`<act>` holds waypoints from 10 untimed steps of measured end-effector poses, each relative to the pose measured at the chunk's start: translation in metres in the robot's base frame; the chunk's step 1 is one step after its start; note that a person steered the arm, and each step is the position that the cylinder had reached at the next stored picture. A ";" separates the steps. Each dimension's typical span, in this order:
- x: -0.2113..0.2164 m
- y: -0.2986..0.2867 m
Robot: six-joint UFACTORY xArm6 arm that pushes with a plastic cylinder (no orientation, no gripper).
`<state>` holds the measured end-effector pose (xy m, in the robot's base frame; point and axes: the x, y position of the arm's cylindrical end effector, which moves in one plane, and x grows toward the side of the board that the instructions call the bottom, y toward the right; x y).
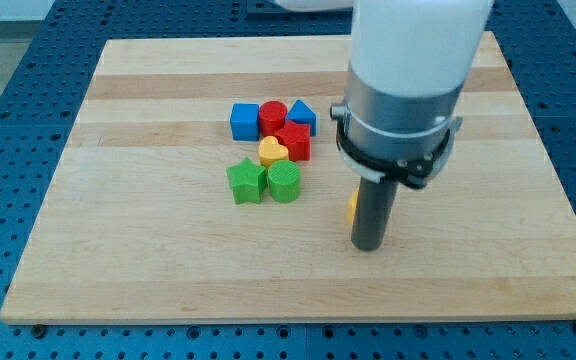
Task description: Move yellow hexagon parallel right to green circle
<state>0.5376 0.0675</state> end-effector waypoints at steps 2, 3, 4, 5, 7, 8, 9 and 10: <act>-0.011 -0.001; 0.010 0.001; 0.020 0.024; 0.002 0.029; -0.024 0.019; -0.031 -0.002; -0.030 -0.024; -0.029 -0.014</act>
